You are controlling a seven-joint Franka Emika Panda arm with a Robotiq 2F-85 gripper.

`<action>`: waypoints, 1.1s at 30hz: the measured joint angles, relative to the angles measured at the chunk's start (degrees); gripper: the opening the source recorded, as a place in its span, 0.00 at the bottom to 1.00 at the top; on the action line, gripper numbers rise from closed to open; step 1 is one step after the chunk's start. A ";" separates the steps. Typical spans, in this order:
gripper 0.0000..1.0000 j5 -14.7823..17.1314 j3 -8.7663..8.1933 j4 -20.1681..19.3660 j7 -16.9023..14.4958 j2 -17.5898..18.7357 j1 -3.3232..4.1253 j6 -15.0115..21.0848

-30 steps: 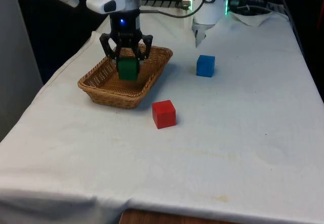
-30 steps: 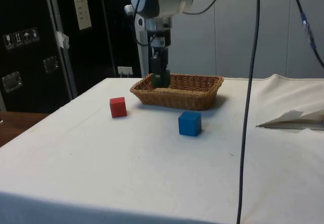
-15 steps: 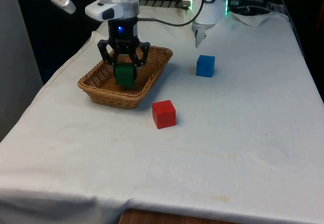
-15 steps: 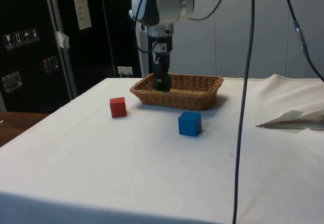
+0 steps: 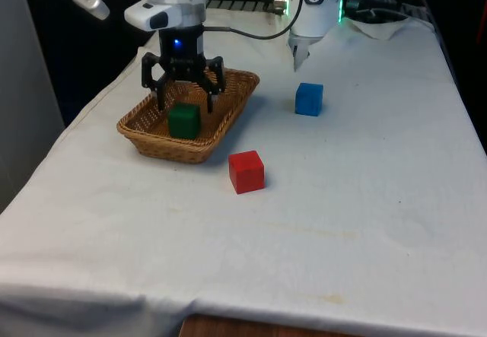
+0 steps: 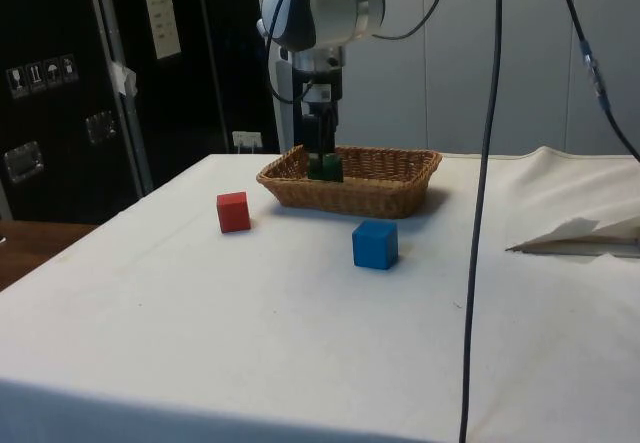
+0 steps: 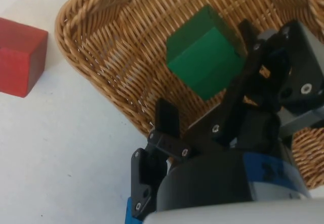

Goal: Pick up exactly two blocks and place them into the basket.

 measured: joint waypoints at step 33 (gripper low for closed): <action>1.00 -8.37 -1.55 -13.29 3.61 -19.54 1.49 -0.06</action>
